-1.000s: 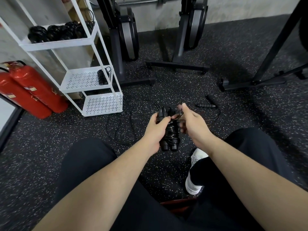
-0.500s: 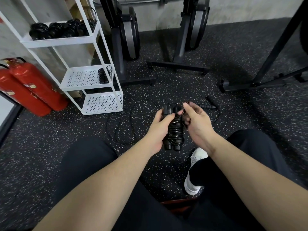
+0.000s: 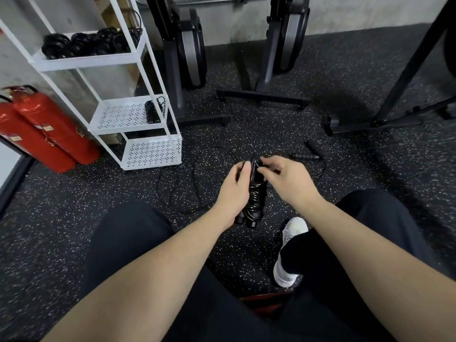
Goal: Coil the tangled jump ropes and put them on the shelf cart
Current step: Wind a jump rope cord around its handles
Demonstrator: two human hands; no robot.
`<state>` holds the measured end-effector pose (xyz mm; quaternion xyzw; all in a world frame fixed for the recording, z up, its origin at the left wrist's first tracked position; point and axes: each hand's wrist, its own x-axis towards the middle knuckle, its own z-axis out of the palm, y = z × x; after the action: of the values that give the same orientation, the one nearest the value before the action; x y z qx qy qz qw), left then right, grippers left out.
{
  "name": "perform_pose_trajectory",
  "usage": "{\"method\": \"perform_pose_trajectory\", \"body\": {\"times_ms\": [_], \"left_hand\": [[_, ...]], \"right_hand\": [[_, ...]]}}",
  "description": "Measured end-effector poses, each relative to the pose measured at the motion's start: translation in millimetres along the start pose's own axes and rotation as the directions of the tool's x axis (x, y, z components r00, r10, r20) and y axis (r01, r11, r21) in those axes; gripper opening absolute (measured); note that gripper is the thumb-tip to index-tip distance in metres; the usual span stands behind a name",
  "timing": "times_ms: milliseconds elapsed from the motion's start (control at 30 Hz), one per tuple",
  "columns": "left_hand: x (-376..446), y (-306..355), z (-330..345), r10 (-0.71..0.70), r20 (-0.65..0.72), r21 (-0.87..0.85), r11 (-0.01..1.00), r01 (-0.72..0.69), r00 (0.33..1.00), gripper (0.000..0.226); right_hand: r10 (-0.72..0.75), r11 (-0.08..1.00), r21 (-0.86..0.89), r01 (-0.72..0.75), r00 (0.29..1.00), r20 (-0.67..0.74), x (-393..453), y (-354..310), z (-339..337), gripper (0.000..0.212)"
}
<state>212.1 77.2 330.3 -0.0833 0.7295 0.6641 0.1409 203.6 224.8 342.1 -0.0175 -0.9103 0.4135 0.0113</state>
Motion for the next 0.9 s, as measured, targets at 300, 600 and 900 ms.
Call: {"method": "perform_pose_trajectory", "body": {"times_ms": [300,600,900], "left_hand": [[-1.6,4.9,7.9,-0.058,-0.065,-0.119,0.992,0.050,0.996,0.009],[0.3,9.0,-2.4,-0.060,0.051,0.010,0.998,0.060,0.997,0.034],[3.2,10.7,-11.7,-0.108,0.127,0.075,0.992,0.099,0.986,0.025]], "right_hand": [[-0.028,0.986,-0.167,0.023,0.999,-0.032,3.2,-0.6,-0.7,0.036],[-0.103,0.959,-0.265,0.098,0.995,-0.006,-2.5,-2.1,-4.8,0.034],[-0.171,0.981,-0.086,0.175,0.984,0.047,-8.3,2.5,-6.7,0.037]]}}
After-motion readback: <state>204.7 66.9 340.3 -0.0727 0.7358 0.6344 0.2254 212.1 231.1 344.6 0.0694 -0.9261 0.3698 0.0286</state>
